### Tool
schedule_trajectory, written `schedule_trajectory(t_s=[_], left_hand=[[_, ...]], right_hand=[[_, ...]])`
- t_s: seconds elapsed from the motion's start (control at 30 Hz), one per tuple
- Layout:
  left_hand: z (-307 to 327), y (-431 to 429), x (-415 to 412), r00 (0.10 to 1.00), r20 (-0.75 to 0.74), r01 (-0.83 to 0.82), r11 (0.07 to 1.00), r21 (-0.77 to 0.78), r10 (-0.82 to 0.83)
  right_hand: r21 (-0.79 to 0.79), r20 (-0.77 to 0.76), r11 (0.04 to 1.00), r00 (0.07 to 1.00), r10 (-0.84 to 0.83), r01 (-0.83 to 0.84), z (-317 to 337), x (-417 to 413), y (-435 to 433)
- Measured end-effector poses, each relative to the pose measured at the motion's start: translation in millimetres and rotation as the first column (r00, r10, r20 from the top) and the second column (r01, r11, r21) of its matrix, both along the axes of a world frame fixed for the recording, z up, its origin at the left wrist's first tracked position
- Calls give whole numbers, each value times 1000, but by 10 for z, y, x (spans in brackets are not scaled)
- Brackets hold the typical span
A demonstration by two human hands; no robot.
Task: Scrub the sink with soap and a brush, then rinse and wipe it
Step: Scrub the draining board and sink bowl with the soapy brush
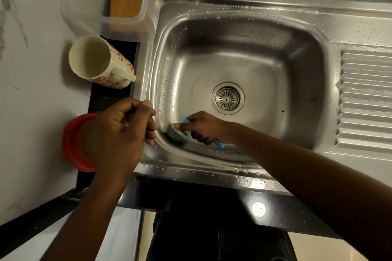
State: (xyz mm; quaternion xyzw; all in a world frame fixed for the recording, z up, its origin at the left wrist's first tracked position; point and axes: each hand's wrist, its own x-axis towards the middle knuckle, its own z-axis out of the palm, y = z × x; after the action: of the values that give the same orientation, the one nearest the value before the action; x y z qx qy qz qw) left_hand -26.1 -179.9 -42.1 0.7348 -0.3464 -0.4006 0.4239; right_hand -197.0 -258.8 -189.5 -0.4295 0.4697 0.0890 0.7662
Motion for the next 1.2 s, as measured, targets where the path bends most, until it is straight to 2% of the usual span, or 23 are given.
schedule_trajectory(t_s=[0.07, 0.13, 0.2, 0.3, 0.4, 0.47, 0.53, 0.63, 0.73, 0.83, 0.93, 1.2], left_hand=[[-3, -7, 20, 1000, 8, -3, 1000, 2, 3], [-1, -18, 33, 1000, 15, 1, 1000, 2, -1], [11, -23, 34, 1000, 22, 4, 1000, 2, -4], [7, -31, 27, 1000, 21, 0, 1000, 2, -1], [-18, -22, 7, 999, 29, 12, 1000, 6, -12], [-22, -14, -20, 999, 38, 18, 1000, 15, -19], [-10, -5, -40, 999, 40, 16, 1000, 16, -17], [-11, 3, -58, 999, 33, 9, 1000, 9, -9], [-27, 14, -97, 1000, 14, 7, 1000, 15, -8], [-48, 16, -127, 1000, -2, 13, 1000, 23, -13], [-54, 17, -130, 1000, -14, 20, 999, 31, -19], [-56, 11, -105, 999, -30, 12, 999, 33, -11]], right_hand=[[33, 119, 999, 993, -1, -2, 177, -42, -26], [-13, 214, 1000, 977, -12, 16, 328, -6, -27], [-58, 257, 993, 962, -87, 106, 373, 74, -22], [-36, 230, 952, 930, -288, 304, 264, 202, -100], [-43, 59, 901, 902, -428, 431, 37, 353, -193], [-81, -65, 933, 932, -356, 351, -170, 395, -161], [-99, -128, 981, 976, -178, 166, -338, 342, -46], [-64, -112, 998, 993, -36, 29, -378, 171, 50], [-7, -16, 998, 998, 57, -57, -210, 24, -59], [1, 48, 962, 961, 274, -274, -90, -136, -266], [-111, -37, 878, 885, 465, -466, -136, -242, -373], [-170, -139, 914, 927, 347, -368, -360, 33, -227]])
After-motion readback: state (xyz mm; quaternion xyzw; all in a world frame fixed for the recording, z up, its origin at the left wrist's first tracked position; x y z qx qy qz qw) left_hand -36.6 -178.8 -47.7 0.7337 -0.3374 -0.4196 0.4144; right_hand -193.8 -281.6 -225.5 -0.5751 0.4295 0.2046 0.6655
